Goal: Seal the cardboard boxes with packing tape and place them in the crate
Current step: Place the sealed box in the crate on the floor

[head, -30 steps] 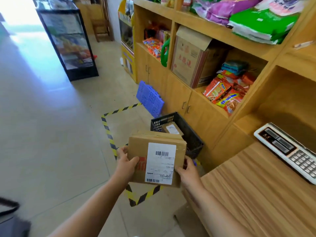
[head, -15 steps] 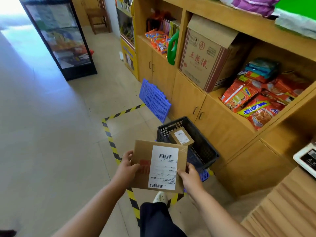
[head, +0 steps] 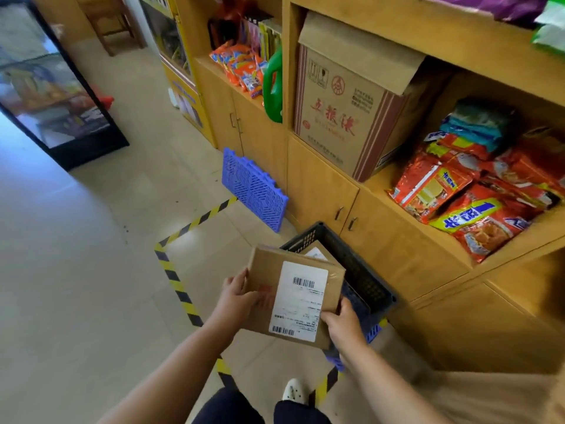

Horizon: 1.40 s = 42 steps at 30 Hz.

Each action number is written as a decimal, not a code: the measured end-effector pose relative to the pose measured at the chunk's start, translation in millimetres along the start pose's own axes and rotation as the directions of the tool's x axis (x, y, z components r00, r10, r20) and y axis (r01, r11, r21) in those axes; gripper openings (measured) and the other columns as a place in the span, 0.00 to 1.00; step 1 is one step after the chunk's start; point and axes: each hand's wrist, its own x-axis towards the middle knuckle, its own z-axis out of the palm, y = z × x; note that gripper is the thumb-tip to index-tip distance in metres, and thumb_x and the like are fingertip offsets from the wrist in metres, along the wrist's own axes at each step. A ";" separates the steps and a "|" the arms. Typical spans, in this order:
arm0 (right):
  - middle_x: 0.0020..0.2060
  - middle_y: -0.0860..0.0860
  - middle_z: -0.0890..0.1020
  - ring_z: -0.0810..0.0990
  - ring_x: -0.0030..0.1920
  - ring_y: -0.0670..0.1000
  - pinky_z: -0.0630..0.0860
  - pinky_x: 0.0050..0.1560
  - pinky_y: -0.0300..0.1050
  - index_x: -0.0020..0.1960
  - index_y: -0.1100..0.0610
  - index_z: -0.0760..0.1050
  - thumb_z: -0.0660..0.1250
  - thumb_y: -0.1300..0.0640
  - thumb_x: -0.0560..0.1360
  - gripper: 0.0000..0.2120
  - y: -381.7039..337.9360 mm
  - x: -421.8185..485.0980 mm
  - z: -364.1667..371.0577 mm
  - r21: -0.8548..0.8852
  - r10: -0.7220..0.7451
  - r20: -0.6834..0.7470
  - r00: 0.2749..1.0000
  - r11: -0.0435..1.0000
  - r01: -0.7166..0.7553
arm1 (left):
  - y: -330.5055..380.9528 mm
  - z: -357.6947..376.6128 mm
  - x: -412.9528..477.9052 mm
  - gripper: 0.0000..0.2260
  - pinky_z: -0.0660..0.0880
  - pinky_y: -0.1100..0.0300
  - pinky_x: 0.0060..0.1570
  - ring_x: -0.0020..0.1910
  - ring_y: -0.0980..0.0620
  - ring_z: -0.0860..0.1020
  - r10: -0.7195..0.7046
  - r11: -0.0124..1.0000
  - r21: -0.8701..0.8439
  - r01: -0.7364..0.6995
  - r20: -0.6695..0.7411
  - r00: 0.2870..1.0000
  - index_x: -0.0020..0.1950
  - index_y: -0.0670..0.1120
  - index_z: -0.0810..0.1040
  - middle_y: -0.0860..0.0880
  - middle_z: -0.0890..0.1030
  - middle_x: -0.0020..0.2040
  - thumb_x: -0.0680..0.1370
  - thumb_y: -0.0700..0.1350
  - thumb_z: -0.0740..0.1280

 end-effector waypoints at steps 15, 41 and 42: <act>0.45 0.43 0.77 0.74 0.41 0.40 0.71 0.35 0.38 0.51 0.49 0.67 0.68 0.58 0.75 0.10 -59.9 123.5 36.8 0.150 0.298 -0.355 0.886 0.954 -0.261 | 62.2 36.6 228.5 0.19 0.71 0.64 0.48 0.53 0.56 0.75 0.004 0.943 0.307 -0.130 0.380 0.925 0.65 0.47 0.72 0.47 0.72 0.61 0.75 0.44 0.68; 0.77 0.48 0.52 0.66 0.71 0.55 0.71 0.66 0.54 0.76 0.45 0.35 0.63 0.65 0.77 0.43 124.6 475.8 82.1 0.409 0.417 -0.397 0.817 0.878 -0.249 | -117.7 243.6 547.5 0.15 0.75 0.65 0.40 0.49 0.57 0.76 0.027 0.823 0.464 -0.329 0.547 0.837 0.56 0.54 0.69 0.53 0.75 0.53 0.73 0.43 0.67; 0.77 0.48 0.52 0.65 0.72 0.54 0.69 0.67 0.55 0.76 0.44 0.35 0.63 0.64 0.77 0.43 131.8 485.7 83.6 0.415 0.403 -0.397 0.824 0.880 -0.230 | -124.4 247.7 556.5 0.16 0.76 0.58 0.49 0.54 0.54 0.75 0.049 0.784 0.487 -0.384 0.569 0.821 0.57 0.54 0.69 0.52 0.74 0.56 0.72 0.43 0.68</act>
